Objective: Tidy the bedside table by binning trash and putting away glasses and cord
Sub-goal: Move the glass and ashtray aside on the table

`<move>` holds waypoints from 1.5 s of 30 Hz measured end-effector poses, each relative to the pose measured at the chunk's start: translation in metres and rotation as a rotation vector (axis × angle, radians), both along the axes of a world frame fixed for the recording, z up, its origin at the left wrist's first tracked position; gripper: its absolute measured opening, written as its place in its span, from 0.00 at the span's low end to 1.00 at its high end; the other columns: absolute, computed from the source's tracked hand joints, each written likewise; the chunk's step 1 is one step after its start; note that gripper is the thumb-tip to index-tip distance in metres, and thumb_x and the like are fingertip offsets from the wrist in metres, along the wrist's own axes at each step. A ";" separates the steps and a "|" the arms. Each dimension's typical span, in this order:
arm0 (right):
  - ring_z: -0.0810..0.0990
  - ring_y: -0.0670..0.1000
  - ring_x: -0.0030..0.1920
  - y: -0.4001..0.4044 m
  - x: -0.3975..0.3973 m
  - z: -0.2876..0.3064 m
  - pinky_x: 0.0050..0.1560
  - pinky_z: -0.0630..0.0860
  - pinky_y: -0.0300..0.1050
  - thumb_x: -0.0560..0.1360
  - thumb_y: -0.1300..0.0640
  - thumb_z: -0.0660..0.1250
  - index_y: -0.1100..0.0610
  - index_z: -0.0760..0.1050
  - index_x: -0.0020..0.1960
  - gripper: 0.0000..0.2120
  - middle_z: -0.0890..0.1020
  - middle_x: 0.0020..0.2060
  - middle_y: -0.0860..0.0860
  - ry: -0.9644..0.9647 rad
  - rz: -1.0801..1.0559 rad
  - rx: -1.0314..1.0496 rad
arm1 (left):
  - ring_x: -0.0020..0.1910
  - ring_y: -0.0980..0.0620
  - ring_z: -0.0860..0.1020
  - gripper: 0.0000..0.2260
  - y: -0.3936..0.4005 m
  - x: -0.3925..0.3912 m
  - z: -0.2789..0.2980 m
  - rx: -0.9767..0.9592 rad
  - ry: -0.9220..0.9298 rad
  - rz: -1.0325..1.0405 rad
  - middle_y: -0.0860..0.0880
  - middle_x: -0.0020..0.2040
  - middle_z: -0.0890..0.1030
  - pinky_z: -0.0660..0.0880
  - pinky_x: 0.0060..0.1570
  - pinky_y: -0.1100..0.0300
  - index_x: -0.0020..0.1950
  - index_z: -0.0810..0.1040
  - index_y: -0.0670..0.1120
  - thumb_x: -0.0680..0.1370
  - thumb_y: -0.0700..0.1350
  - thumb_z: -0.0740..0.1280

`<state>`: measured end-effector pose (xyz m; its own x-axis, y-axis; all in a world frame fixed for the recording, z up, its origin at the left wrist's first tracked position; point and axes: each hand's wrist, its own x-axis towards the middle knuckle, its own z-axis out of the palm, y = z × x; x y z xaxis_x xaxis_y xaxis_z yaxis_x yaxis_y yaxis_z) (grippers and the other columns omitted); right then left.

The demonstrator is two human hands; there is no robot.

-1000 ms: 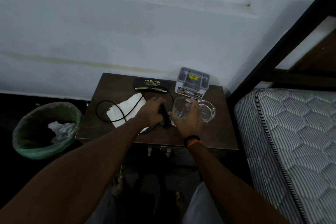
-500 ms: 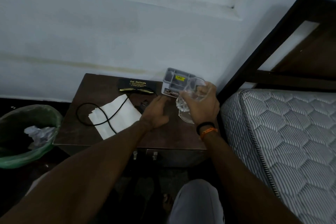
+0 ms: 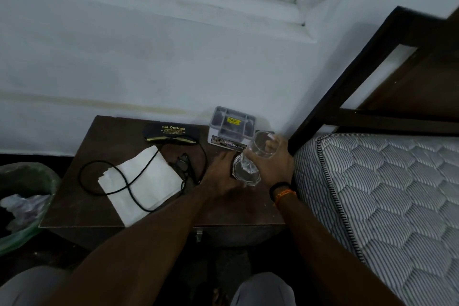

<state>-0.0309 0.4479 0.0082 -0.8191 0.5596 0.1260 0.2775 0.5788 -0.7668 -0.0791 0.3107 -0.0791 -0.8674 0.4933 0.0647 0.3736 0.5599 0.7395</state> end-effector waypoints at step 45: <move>0.67 0.59 0.70 0.005 0.017 -0.012 0.70 0.67 0.56 0.69 0.32 0.68 0.59 0.59 0.75 0.46 0.68 0.70 0.59 0.069 -0.014 0.188 | 0.42 0.52 0.78 0.19 -0.064 0.007 0.043 -0.014 -0.080 0.093 0.49 0.42 0.80 0.72 0.44 0.62 0.60 0.77 0.43 0.71 0.45 0.75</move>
